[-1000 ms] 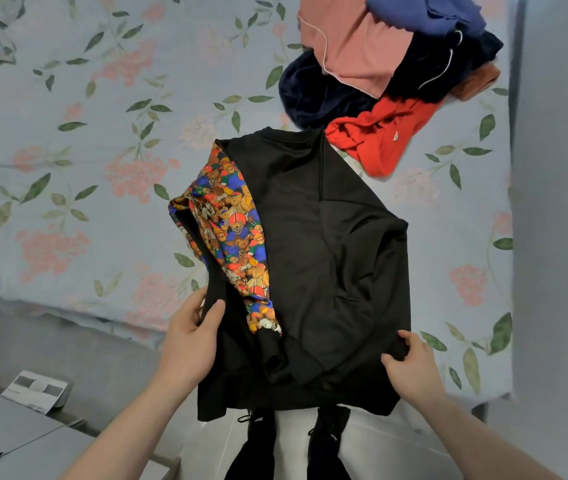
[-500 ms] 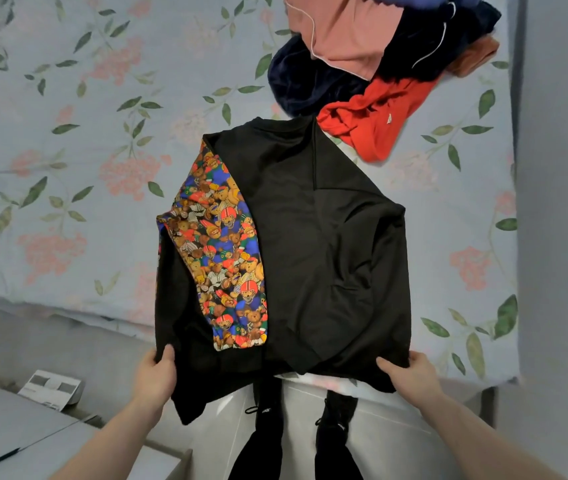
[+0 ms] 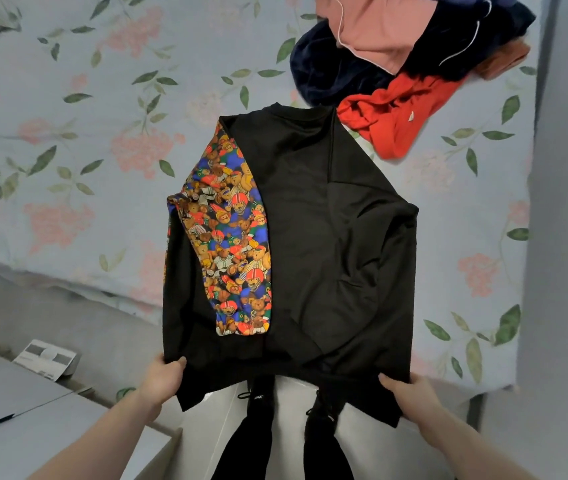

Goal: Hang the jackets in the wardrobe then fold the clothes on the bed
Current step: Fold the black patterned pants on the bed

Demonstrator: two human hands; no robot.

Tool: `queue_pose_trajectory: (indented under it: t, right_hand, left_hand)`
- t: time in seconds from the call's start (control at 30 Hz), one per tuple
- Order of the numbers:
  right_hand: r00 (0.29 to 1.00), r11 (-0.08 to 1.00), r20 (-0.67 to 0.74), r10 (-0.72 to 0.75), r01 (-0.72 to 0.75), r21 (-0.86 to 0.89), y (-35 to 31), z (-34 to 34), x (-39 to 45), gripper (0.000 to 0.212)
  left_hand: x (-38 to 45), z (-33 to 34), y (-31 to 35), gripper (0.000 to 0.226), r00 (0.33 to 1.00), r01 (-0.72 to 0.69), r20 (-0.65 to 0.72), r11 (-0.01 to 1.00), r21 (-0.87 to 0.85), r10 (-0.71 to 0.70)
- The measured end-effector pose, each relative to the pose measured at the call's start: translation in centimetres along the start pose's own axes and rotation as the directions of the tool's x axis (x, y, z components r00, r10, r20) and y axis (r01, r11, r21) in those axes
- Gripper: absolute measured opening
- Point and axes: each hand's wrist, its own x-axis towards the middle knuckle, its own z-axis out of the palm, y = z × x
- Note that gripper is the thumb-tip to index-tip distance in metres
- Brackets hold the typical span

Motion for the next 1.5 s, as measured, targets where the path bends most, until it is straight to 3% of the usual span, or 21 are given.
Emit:
queue_pose_trajectory:
  t: [0.17,0.3,0.4,0.47,0.67,0.77,0.97,1.03,1.13,1.23,1.4,1.5]
  right_hand:
    - [0.999,0.997,-0.032,-0.02,0.018,-0.072,-0.7,-0.8,-1.5,0.045]
    - [0.998,0.976,-0.02,-0.062,0.056,-0.212,-2.2,-1.9,-3.4,0.036]
    - [0.982,0.957,-0.065,-0.179,0.159,-0.243,-5.1,-3.0,-5.0,0.035]
    - [0.94,0.937,-0.152,-0.306,0.269,-0.221,-8.4,-3.4,-5.3,0.044]
    - [0.73,0.782,-0.283,-0.622,0.569,-0.253,-23.6,-3.3,-3.1,0.045]
    - [0.683,0.748,-0.307,-0.663,0.595,-0.293,-30.8,-2.1,-1.1,0.05]
    - [0.728,0.788,-0.302,-0.616,0.574,-0.223,-39.7,2.0,2.0,0.064]
    - [0.753,0.811,-0.305,-0.583,0.559,-0.17,-41.5,2.8,3.8,0.063]
    - [0.805,0.851,-0.308,-0.507,0.525,-0.028,-43.1,3.5,6.1,0.066]
    - [0.847,0.87,-0.306,-0.435,0.483,0.101,-43.5,3.4,7.4,0.075]
    - [0.886,0.894,-0.249,-0.392,0.431,0.127,-44.3,2.0,8.5,0.044]
    - [0.899,0.9,-0.174,-0.401,0.422,0.111,-44.6,0.7,7.4,0.02]
  left_hand:
    - [-1.7,-1.8,0.4,0.021,0.994,-0.058,-0.092,0.998,0.038,0.061]
    - [-2.7,-3.7,1.1,0.025,0.996,-0.088,-0.007,0.971,0.221,0.092]
    - [-3.8,-4.7,3.4,0.048,0.994,-0.106,0.033,0.892,0.44,0.102]
    - [-3.4,-5.6,6.6,0.06,0.981,-0.176,0.021,0.837,0.519,0.194]
    - [2.4,-7.0,22.7,0.042,0.834,-0.449,-0.047,0.726,0.521,0.55]
    - [4.0,-5.6,31.5,0.035,0.763,-0.571,-0.026,0.693,0.44,0.646]
    - [8.4,-3.6,40.8,0.04,0.805,-0.593,0.083,0.793,0.139,0.587]
    - [10.0,-2.9,42.3,0.032,0.821,-0.565,0.108,0.825,0.017,0.56]
    - [12.3,-1.7,43.8,0.051,0.862,-0.47,0.149,0.874,-0.126,0.485]
    - [13.7,-0.6,45.0,0.023,0.881,-0.364,0.187,0.876,-0.316,0.434]
    - [13.2,-0.2,46.8,0.012,0.9,-0.222,0.259,0.878,-0.423,0.352]
    - [12.6,-0.6,47.7,0.029,0.882,-0.211,0.311,0.886,-0.413,0.354]
